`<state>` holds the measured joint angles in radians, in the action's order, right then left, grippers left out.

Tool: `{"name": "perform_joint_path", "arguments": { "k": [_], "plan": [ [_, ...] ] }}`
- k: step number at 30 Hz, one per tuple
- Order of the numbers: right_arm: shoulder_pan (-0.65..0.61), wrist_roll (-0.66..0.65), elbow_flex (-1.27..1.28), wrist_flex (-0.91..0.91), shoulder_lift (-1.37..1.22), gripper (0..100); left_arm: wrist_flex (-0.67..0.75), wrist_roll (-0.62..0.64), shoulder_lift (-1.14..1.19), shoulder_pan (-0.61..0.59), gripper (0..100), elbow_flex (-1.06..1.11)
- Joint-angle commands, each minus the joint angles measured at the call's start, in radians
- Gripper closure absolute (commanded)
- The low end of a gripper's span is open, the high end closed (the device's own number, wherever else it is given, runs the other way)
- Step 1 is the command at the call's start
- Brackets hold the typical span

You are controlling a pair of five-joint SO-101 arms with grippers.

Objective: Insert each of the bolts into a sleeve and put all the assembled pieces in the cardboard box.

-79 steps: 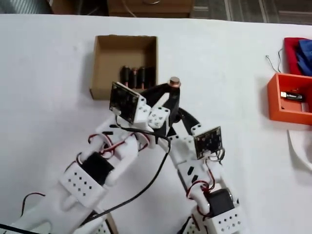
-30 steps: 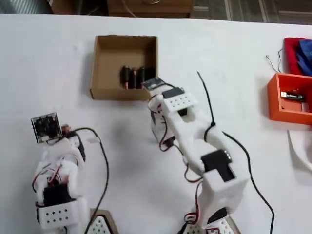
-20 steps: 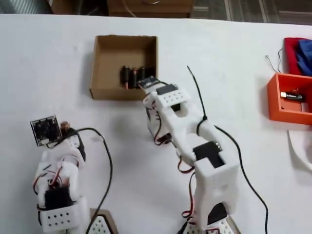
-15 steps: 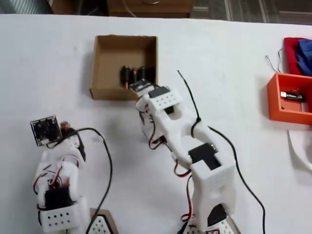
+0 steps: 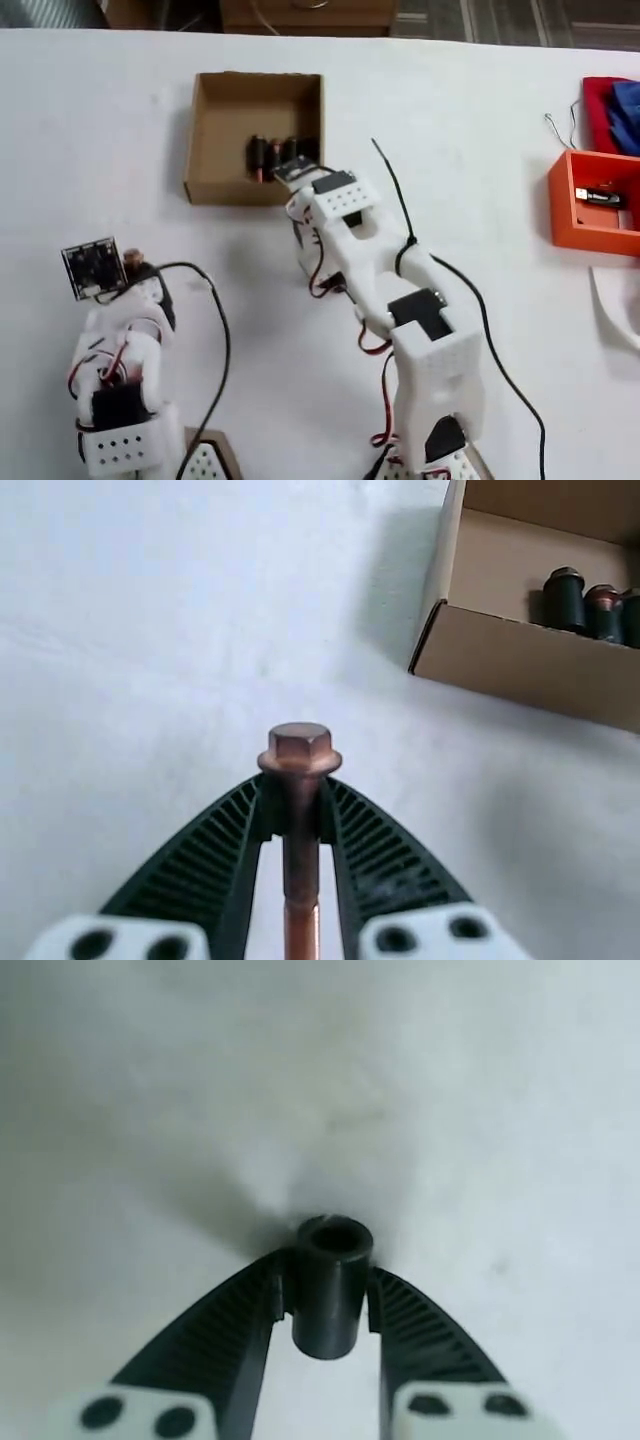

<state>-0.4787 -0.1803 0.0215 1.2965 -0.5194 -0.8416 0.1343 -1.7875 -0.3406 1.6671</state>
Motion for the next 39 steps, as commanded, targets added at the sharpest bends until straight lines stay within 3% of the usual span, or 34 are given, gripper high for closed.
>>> {"name": "perform_joint_path", "arguments": {
  "k": [1,31,39],
  "plan": [
    [0.002,-0.020,-0.064,-0.010,-0.007,86.1,0.009,-0.006,-0.023,-0.008,97,0.005],
    [0.007,-0.026,-0.150,0.084,0.004,87.5,0.012,-0.008,-0.023,-0.008,97,0.005],
    [0.001,-0.026,-0.143,0.105,0.150,87.3,0.012,-0.008,-0.023,-0.008,97,0.005]
  ]
}}
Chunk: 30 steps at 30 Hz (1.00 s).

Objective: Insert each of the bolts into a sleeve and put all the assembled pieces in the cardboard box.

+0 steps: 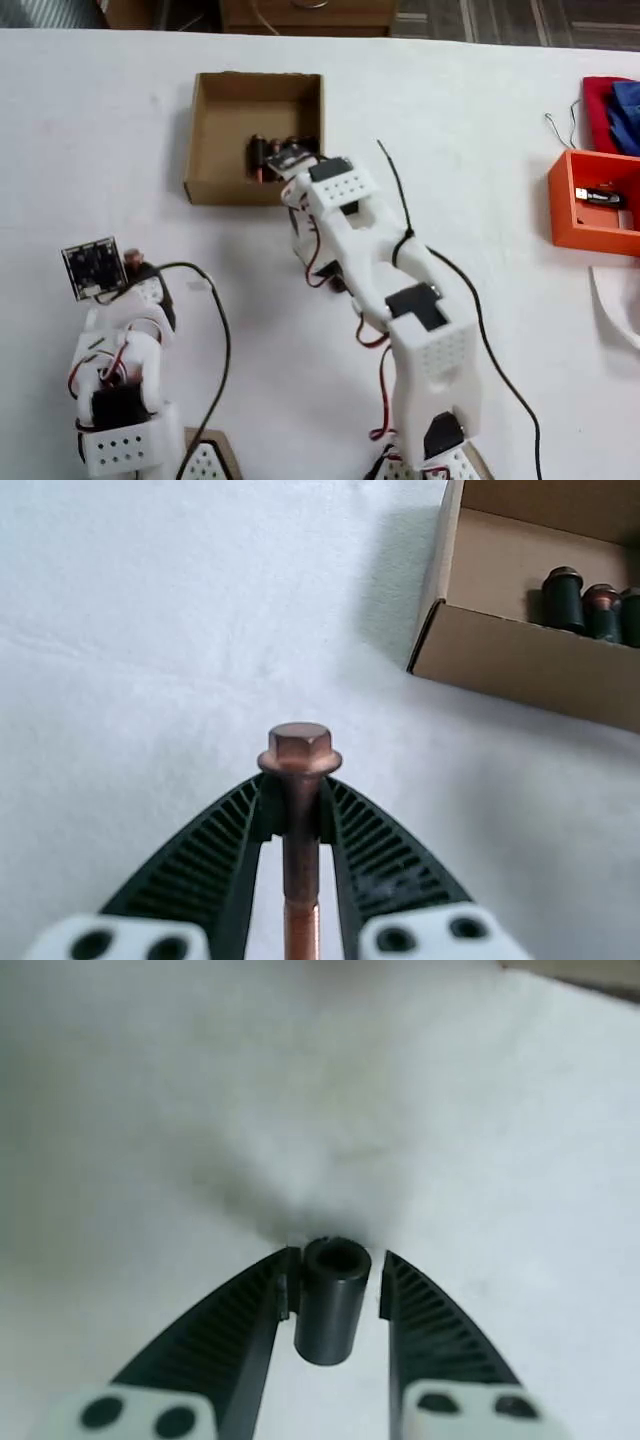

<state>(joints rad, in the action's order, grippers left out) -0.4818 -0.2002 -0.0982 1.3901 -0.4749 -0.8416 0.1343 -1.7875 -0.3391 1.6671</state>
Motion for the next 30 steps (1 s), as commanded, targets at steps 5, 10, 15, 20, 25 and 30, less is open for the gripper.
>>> {"name": "perform_joint_path", "arguments": {
  "k": [5,10,15,20,25,30],
  "plan": [
    [0.004,-0.005,0.083,0.004,0.166,82.7,0.012,-0.008,-0.023,-0.009,97,0.005],
    [-0.004,-0.005,0.281,-0.116,0.257,86.1,0.012,-0.008,-0.023,-0.009,97,0.005],
    [-0.042,-0.005,0.414,-0.251,0.321,86.1,0.012,-0.008,-0.023,-0.009,97,0.005],
    [-0.042,-0.005,0.396,-0.300,0.294,86.1,0.009,-0.008,-0.023,-0.009,97,0.005],
    [-0.025,-0.005,0.377,-0.302,0.226,86.1,0.008,-0.008,-0.023,-0.009,97,0.005],
    [0.002,-0.005,0.379,-0.298,0.194,86.1,0.009,-0.008,-0.023,-0.009,97,0.005]
  ]
}}
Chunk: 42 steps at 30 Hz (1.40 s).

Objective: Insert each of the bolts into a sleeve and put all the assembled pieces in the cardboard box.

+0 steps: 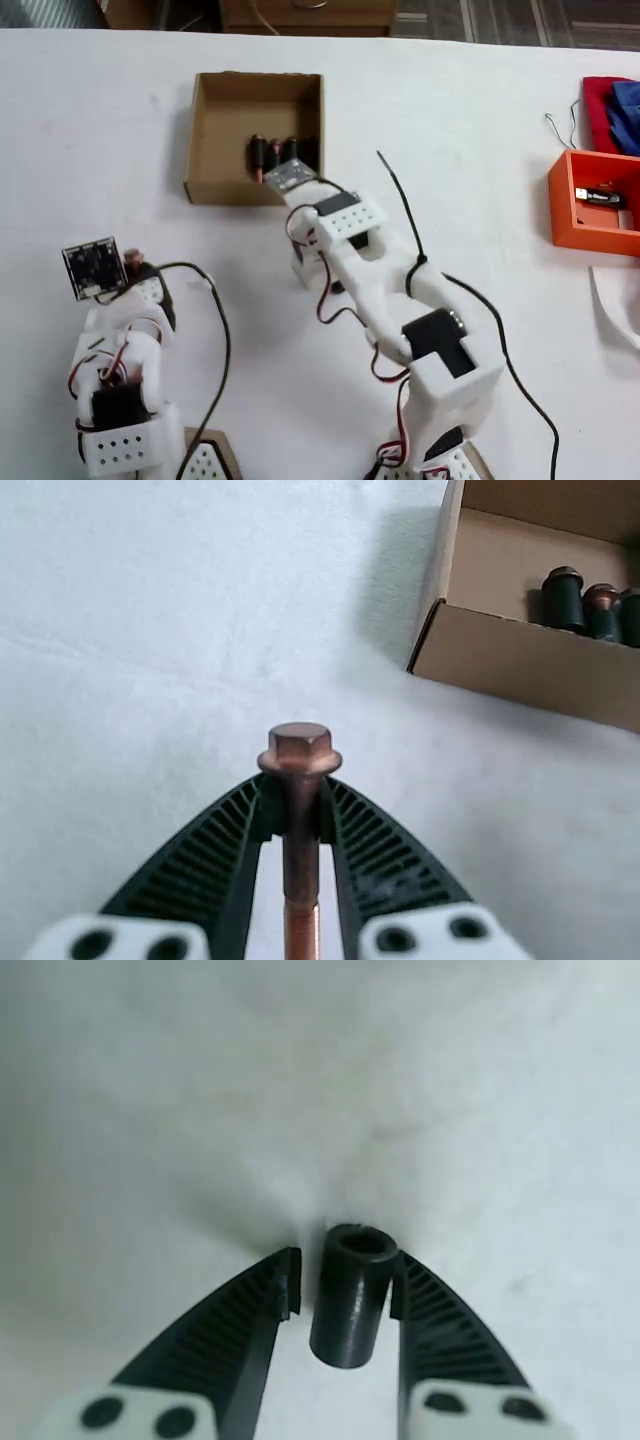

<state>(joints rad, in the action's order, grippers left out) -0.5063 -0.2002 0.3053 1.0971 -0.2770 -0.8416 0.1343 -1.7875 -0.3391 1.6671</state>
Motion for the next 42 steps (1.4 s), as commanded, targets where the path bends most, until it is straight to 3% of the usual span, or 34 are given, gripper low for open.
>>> {"name": "perform_joint_path", "arguments": {
  "k": [1,11,14,23,31,37,42],
  "plan": [
    [0.036,-0.006,-0.025,-0.005,-0.004,86.1,0.009,-0.008,-0.023,-0.009,97,0.005],
    [0.041,-0.006,-0.023,0.024,-0.010,87.5,0.012,-0.008,-0.023,-0.009,97,0.005],
    [0.042,-0.006,-0.021,0.024,-0.010,99.2,0.012,-0.008,-0.023,-0.009,97,0.005],
    [0.042,-0.006,-0.031,0.024,0.024,97.8,0.008,-0.008,-0.023,-0.009,97,0.005],
    [0.044,-0.005,0.026,0.085,0.492,97.8,-0.026,0.000,-0.025,-0.009,98,-0.002],
    [0.044,-0.005,0.279,-0.081,0.834,97.8,-0.046,-0.008,-0.028,-0.055,97,-0.028],
    [0.044,0.003,0.416,-0.183,0.929,97.8,-0.110,-0.003,-0.028,-0.061,97,-0.105]
  ]
}}
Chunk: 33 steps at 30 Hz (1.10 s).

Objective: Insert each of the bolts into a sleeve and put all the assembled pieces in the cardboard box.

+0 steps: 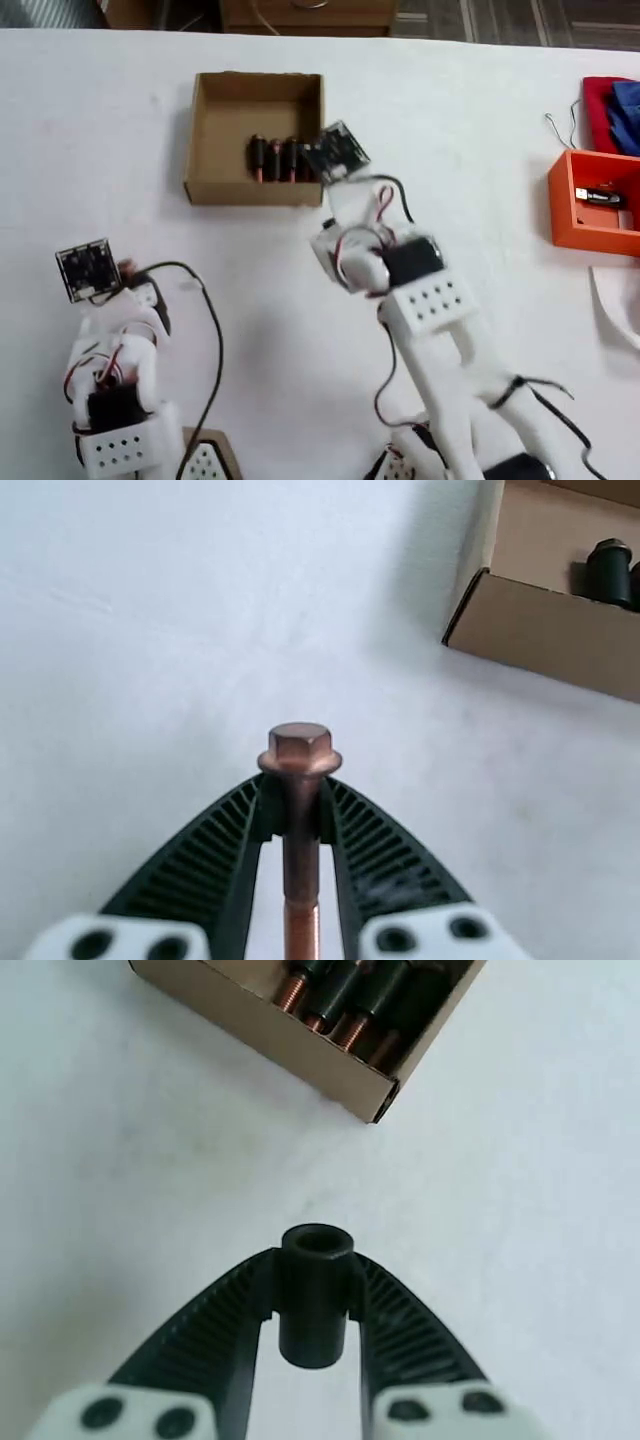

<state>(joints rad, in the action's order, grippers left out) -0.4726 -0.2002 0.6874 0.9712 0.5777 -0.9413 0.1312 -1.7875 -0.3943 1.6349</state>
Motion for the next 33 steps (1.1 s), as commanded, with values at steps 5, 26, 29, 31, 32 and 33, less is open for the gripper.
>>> {"name": "perform_joint_path", "arguments": {
  "k": [5,26,29,31,32,33],
  "plan": [
    [0.016,0.005,0.118,-0.165,0.127,97.8,-0.009,0.002,-0.021,0.087,97,-0.168],
    [0.053,0.130,0.658,-0.593,0.759,97.7,-0.233,0.074,1.231,0.525,97,-1.518],
    [0.050,0.133,0.713,-0.644,0.814,97.7,-0.293,0.121,1.353,0.614,97,-1.693],
    [0.051,0.135,0.744,-0.677,0.851,97.7,-0.305,0.155,1.416,0.663,97,-1.758],
    [0.053,0.135,0.758,-0.691,0.868,97.7,-0.305,0.169,1.441,0.683,97,-1.781],
    [0.053,0.135,0.772,-0.704,0.883,97.7,-0.304,0.183,1.462,0.700,97,-1.799]
  ]
}}
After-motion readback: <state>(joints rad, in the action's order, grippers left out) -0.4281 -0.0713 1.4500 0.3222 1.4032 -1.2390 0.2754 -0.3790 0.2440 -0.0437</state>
